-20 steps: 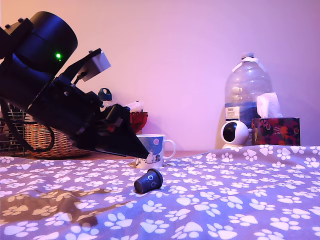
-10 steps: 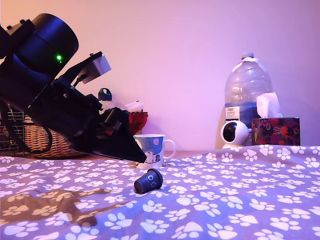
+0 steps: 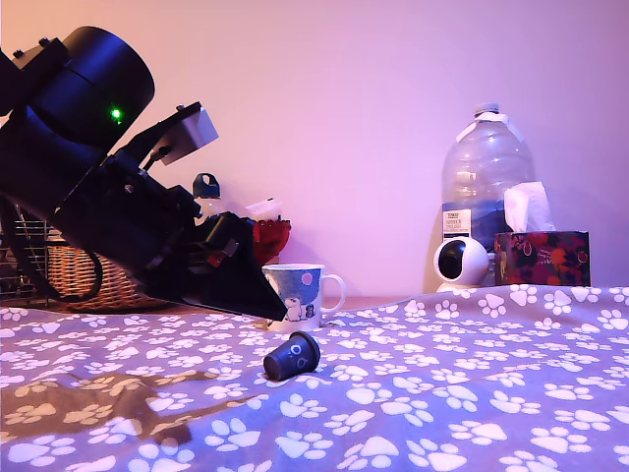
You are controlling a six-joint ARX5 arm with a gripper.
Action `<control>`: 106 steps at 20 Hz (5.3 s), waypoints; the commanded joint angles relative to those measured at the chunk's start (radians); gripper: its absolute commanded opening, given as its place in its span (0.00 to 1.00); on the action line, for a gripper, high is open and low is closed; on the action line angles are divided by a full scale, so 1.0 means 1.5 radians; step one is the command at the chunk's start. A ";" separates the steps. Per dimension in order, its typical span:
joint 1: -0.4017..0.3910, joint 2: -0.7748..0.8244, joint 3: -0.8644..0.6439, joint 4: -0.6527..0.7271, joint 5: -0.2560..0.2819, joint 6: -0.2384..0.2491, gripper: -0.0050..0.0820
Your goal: Pick the coffee capsule and then drop it inside the coffee cup in front of you
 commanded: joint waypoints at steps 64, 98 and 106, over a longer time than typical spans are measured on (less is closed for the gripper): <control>-0.019 0.139 0.226 -0.209 -0.051 0.037 0.20; 0.064 0.034 0.366 -0.305 -0.074 0.008 0.20; 0.084 0.119 0.512 -0.406 -0.069 0.011 0.20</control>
